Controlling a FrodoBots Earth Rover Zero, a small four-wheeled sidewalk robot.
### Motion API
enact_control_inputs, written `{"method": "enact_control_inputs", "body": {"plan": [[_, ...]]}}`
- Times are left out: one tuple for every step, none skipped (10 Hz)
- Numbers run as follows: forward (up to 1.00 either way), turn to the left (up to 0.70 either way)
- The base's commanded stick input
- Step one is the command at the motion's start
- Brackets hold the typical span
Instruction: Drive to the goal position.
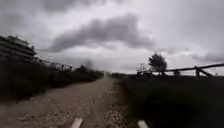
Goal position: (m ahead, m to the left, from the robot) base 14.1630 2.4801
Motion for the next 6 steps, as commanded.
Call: {"method": "enact_control_inputs", "body": {"plan": [[0.7,0.0],[0.7,0.0],[0.7,0.0],[0.7,0.0],[0.7,0.0],[0.7,0.0]]}}
